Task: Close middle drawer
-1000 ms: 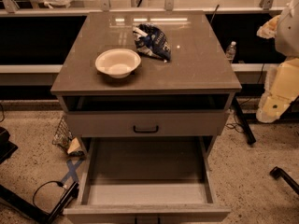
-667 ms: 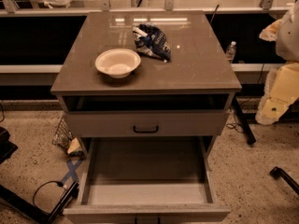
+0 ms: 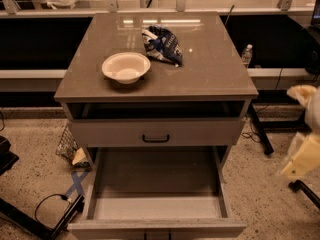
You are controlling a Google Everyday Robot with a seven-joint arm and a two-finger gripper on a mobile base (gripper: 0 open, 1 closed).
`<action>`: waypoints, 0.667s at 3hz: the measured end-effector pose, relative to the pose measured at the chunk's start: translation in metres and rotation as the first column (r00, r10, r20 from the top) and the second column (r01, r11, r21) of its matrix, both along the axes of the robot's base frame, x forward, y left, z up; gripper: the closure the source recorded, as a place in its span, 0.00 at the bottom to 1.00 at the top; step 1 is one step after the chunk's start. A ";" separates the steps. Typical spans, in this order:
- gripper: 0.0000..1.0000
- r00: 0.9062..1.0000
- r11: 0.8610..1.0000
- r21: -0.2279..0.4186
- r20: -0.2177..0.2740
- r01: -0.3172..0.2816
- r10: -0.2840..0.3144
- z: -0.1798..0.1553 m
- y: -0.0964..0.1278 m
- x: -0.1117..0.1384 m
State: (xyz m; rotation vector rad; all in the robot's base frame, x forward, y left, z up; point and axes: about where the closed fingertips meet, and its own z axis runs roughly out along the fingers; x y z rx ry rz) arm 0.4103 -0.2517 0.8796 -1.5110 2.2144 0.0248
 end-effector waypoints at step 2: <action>0.00 0.991 0.969 0.241 0.104 0.059 -0.086 -0.120 -0.022 -0.030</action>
Offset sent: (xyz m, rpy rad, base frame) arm -0.0200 -0.0499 -0.1765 0.3305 -0.3069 -0.1195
